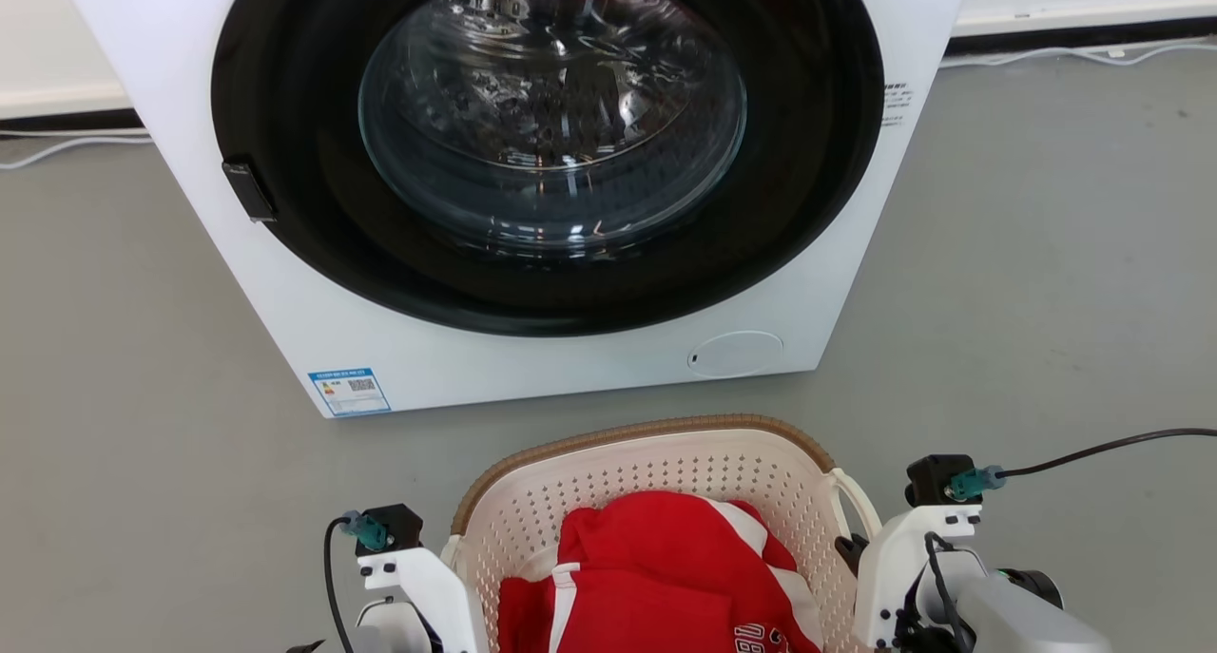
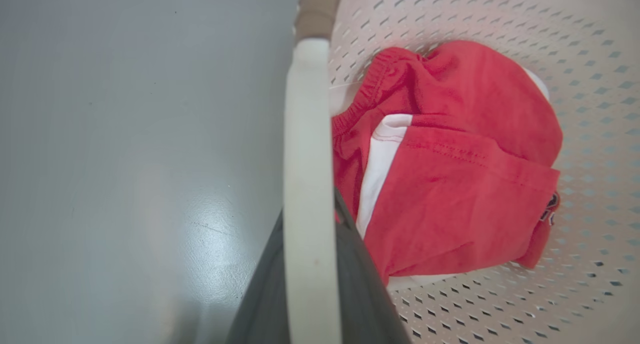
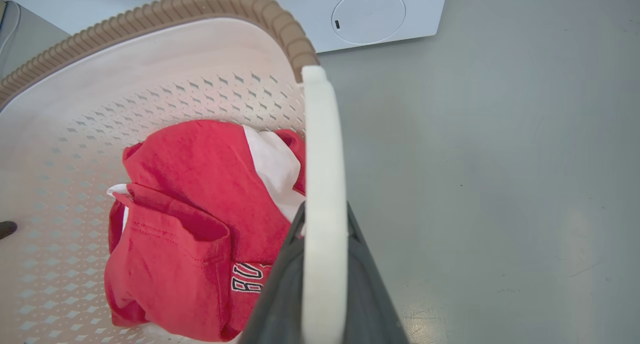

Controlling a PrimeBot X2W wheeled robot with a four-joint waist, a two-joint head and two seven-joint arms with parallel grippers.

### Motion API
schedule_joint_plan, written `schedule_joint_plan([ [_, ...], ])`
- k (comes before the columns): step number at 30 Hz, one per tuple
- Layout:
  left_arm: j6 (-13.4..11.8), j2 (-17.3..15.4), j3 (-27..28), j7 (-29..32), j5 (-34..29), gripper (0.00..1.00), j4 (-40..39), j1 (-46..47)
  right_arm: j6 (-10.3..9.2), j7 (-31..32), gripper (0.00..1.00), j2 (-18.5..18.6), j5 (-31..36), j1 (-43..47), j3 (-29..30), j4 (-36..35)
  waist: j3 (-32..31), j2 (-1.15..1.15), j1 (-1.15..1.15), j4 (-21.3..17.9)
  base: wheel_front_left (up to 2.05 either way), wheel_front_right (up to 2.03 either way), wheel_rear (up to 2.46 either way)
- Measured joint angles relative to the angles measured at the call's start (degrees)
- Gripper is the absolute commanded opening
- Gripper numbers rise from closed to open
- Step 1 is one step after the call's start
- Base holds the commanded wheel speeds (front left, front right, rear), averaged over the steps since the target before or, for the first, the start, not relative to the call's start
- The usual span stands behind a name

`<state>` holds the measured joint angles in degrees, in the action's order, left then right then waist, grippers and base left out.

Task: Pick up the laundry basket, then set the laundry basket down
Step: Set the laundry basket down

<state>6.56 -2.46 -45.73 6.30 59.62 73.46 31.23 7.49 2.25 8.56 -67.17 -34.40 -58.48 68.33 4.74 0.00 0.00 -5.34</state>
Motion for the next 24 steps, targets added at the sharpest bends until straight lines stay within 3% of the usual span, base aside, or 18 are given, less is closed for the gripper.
schedule_joint_plan([
  [10,0.0,0.0,-1.0,-3.4,0.0,0.0,-0.5,3.7,0.0,-3.9,0.0,0.7,-0.6,-3.5,-1.0,-0.4,5.1,0.0,0.0,0.1,0.0,0.0,0.0],
  [24,-1.0,0.4,-1.9,-11.3,-2.2,0.0,0.1,11.8,0.0,-11.7,0.0,2.4,-2.3,-8.9,-1.4,-1.9,17.9,0.0,0.0,1.2,0.0,0.0,0.0],
])
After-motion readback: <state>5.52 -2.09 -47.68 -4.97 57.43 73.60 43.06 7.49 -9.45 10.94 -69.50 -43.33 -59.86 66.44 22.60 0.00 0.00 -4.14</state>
